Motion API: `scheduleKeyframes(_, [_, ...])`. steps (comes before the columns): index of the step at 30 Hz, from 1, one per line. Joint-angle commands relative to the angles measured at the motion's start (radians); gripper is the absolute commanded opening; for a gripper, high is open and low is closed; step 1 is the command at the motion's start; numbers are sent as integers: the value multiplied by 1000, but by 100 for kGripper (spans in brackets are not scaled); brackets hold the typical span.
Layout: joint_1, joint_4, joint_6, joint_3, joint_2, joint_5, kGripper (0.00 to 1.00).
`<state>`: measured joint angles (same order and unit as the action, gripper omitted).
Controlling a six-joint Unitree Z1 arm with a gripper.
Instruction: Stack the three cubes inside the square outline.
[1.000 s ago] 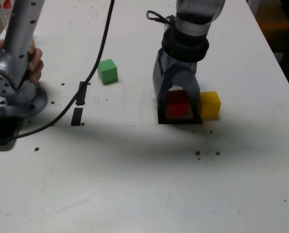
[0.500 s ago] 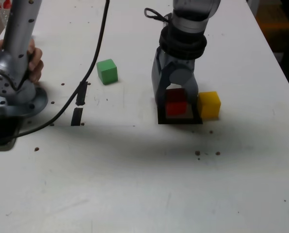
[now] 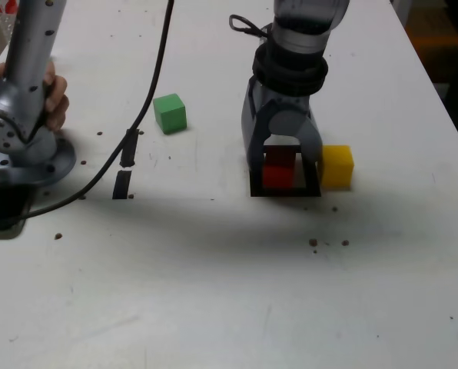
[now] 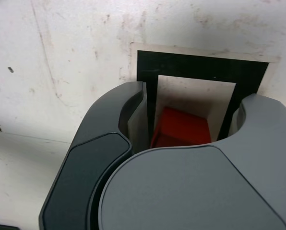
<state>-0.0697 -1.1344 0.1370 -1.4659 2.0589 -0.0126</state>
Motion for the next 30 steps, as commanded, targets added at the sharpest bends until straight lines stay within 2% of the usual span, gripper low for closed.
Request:
scheduleKeyframes(1, [1, 6, -2, -5, -6, 7, 77])
scheduleKeyframes(9, [4, -7, -2, -4, -36, 45, 79])
scheduleKeyframes(16, [10, -41, 2, 0, -93, 58, 80])
scheduleKeyframes(24, [16, -137, 3, 6, -178, 80, 80])
scheduleKeyframes(30, [15, -158, 1, 2, -222, 93, 80])
